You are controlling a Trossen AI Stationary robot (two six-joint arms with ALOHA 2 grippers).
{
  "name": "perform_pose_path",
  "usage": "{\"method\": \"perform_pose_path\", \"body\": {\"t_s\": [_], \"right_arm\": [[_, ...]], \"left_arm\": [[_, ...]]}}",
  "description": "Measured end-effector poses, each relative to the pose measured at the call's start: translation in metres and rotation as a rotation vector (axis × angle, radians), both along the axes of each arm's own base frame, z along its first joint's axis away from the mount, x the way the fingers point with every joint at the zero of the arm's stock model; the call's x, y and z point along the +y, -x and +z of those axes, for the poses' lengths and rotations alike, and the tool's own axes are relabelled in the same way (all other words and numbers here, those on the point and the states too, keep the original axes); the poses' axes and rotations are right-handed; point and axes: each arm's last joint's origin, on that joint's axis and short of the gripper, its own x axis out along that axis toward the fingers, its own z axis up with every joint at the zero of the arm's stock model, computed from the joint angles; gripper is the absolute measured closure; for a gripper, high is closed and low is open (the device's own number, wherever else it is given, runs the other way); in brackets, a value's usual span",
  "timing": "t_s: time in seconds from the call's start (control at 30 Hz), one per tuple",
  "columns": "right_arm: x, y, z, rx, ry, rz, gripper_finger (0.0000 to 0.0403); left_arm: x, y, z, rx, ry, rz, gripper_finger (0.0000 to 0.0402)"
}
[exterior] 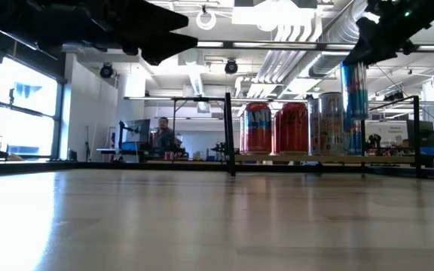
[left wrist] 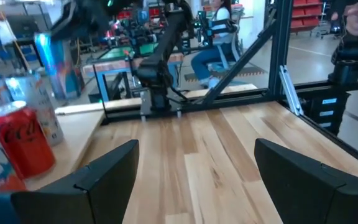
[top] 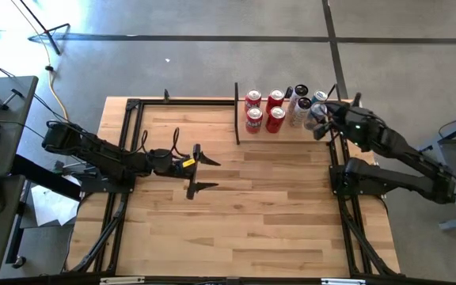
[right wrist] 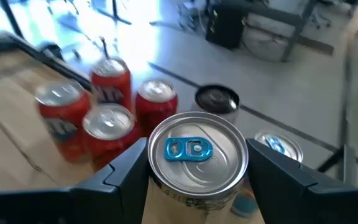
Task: Place canned beverage on shelf
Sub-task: Put the blue soda can on the shelf aligned with the blue soda can
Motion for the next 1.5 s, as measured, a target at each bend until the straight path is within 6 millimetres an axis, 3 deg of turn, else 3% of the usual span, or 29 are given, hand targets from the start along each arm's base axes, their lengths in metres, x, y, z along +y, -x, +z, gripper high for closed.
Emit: {"method": "perform_pose_path", "body": {"t_s": [0.3,0.57,0.83,0.93,1.17,1.5], "right_arm": [[-0.002,-0.002,-0.014,0.059,-0.045,-0.05,0.0187],[-0.007,-0.001,-0.053,0.012,-0.099,-0.293,0.0187],[-0.01,-0.005,-0.076,-0.016,-0.096,-0.326,0.0187],[-0.009,-0.005,-0.077,-0.018,-0.105,-0.311,0.0184],[-0.01,-0.006,-0.073,-0.014,-0.096,-0.303,0.0126],[-0.009,-0.004,-0.039,0.007,0.001,-0.275,0.0116]], "left_arm": [[0.007,-0.008,0.015,-0.052,-0.011,0.028,0.0091],[0.014,-0.012,0.024,-0.078,-0.006,0.051,0.0091],[0.014,-0.013,0.024,-0.078,0.002,0.053,0.0091],[0.014,-0.013,0.024,-0.078,0.002,0.053,0.0091],[0.014,-0.013,0.023,-0.071,0.002,0.051,0.0091],[0.014,-0.013,0.023,-0.064,0.001,0.051,0.0091]]}}
